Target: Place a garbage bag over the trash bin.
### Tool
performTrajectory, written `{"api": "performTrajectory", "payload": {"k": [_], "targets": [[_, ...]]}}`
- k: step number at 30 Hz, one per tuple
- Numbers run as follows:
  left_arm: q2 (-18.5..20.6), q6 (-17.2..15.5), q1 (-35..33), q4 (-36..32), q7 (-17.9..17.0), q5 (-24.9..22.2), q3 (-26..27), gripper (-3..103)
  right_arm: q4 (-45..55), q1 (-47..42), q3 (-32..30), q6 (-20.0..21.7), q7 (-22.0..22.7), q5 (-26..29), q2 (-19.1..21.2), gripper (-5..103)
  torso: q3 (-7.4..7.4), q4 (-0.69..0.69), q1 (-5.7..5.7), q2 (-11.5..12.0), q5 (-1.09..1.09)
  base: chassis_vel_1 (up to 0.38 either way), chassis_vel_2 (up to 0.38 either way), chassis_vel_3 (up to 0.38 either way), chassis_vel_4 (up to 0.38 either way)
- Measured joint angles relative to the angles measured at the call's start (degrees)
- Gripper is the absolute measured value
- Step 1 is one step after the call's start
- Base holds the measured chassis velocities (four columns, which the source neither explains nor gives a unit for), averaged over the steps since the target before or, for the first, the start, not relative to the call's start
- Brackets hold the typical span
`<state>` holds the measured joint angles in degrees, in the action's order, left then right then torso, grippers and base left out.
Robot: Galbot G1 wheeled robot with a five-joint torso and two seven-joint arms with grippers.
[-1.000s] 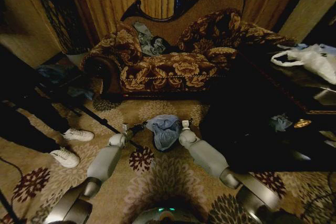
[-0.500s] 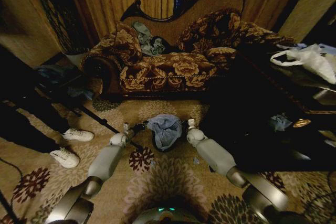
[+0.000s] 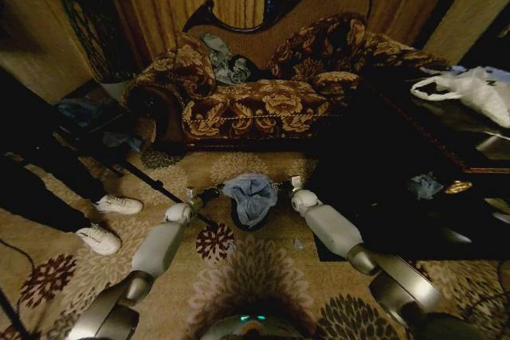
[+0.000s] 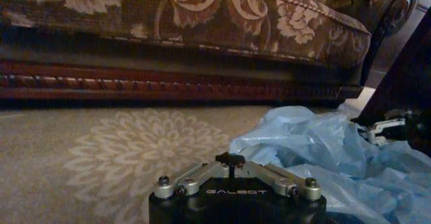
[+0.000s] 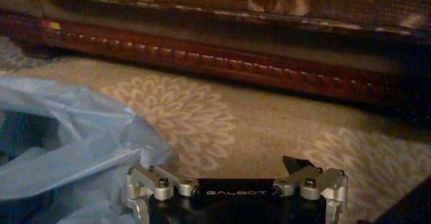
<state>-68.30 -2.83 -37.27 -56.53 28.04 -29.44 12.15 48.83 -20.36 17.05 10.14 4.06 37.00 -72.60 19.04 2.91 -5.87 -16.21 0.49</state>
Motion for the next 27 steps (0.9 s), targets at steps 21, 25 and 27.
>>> {"api": "performTrajectory", "payload": {"k": [21,25,27], "targets": [[0.1,1.4,-1.5,0.0,0.0,-0.2,0.6,0,-9.3,-0.9,-0.7,-13.2,-8.4,-5.9,-3.7,100,0.00,0.00,0.00,0.0,0.00,0.000,0.000,0.000,0.000],[0.0,1.5,-1.5,0.7,0.0,-0.3,0.6,0,-10.6,-0.9,-0.9,-14.7,-8.0,-6.3,-4.7,100,0.00,0.00,0.00,0.0,-0.01,0.000,0.000,0.000,0.000],[-0.1,1.5,-1.3,1.5,0.0,-0.4,0.6,0,-10.8,-0.9,-0.9,-14.8,-7.9,-6.3,-4.7,100,0.00,0.00,0.00,0.0,0.00,0.000,0.000,0.000,0.000]]}}
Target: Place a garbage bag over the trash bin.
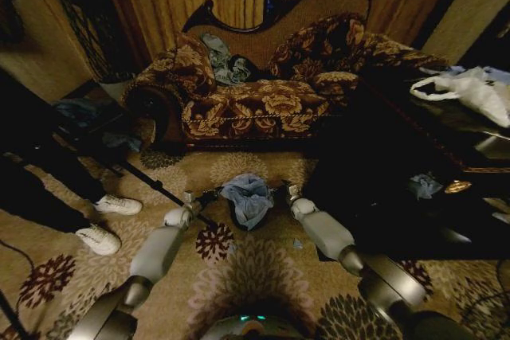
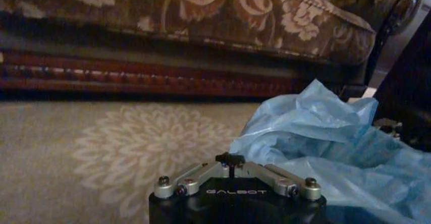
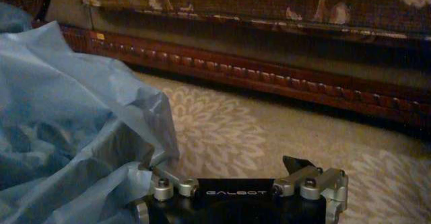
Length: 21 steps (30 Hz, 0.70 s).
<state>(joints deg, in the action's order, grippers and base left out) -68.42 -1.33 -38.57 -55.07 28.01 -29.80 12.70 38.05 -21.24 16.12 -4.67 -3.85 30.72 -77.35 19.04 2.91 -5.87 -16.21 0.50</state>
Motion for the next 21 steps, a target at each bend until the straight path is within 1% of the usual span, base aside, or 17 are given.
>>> {"api": "performTrajectory", "payload": {"k": [7,21], "targets": [[-0.9,0.5,1.6,3.6,0.0,0.0,-0.3,0,-0.4,-0.5,0.0,-0.5,0.5,0.3,-0.3,100,0.00,0.01,0.00,0.0,0.00,0.000,0.000,0.000,0.000],[-1.5,1.2,1.8,4.8,0.0,0.2,-0.4,0,-2.4,-1.8,-0.1,-1.9,1.2,0.0,-1.9,100,0.00,0.01,0.00,0.0,0.00,0.000,0.000,0.000,0.000]]}}
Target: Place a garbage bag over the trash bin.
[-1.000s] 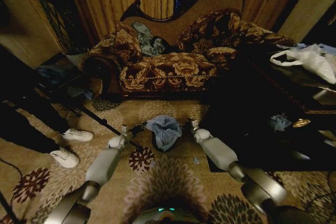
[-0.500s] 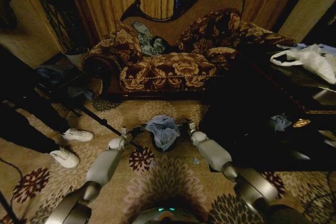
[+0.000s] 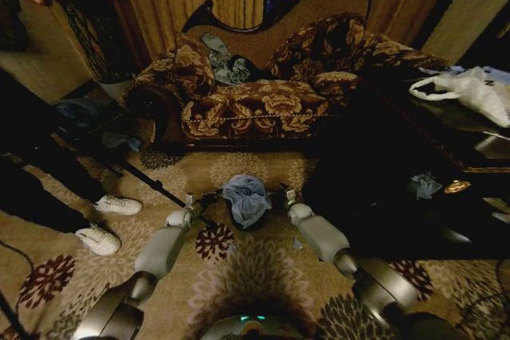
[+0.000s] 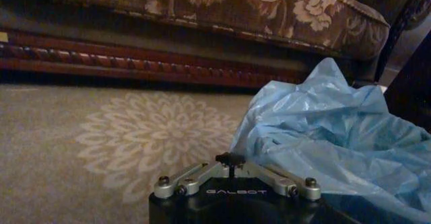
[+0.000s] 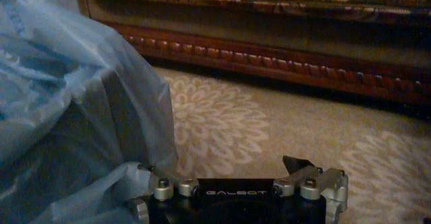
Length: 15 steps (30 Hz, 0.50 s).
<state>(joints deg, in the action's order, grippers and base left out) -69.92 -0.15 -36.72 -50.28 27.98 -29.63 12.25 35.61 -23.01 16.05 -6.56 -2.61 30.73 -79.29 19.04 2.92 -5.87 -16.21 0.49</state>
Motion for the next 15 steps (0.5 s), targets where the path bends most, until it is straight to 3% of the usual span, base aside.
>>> {"api": "performTrajectory", "payload": {"k": [15], "targets": [[-0.2,0.6,-0.7,0.1,0.1,0.1,0.1,0,-3.7,-1.1,-0.5,-3.0,1.5,-1.7,-1.8,100,0.00,0.00,0.00,0.0,0.00,0.000,0.000,0.000,0.000]]}}
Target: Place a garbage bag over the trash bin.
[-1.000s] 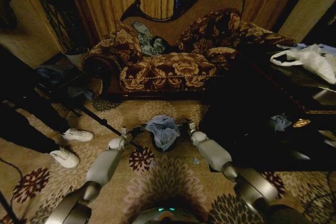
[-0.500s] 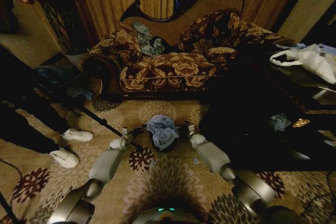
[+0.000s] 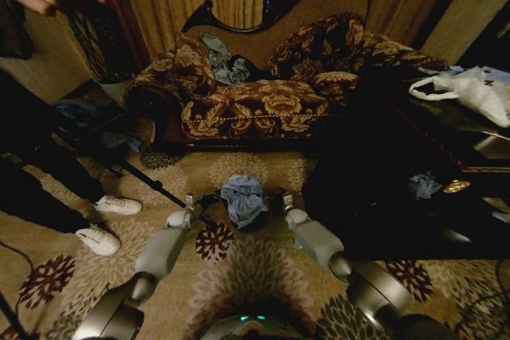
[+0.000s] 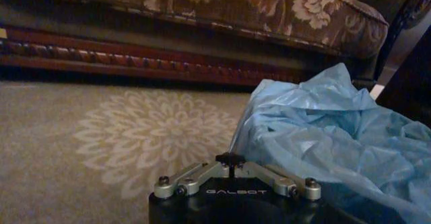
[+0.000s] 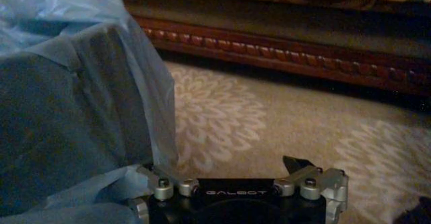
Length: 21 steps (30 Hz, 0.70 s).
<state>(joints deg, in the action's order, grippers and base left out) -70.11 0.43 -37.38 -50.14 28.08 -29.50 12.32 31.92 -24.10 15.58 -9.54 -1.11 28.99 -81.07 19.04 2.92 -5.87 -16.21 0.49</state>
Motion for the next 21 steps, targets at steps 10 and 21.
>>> {"api": "performTrajectory", "payload": {"k": [10,21], "targets": [[-0.2,0.0,0.1,0.3,0.3,0.2,0.0,0,1.2,-0.9,0.0,0.0,1.3,0.7,1.0,100,0.01,-0.01,0.00,0.0,-0.01,0.000,0.000,0.000,0.000],[0.6,-0.4,-0.2,-1.4,-0.5,0.5,0.2,10,8.0,-1.5,0.4,3.0,1.6,4.4,4.6,100,0.01,-0.01,0.00,0.0,-0.01,0.000,0.000,0.000,0.000]]}}
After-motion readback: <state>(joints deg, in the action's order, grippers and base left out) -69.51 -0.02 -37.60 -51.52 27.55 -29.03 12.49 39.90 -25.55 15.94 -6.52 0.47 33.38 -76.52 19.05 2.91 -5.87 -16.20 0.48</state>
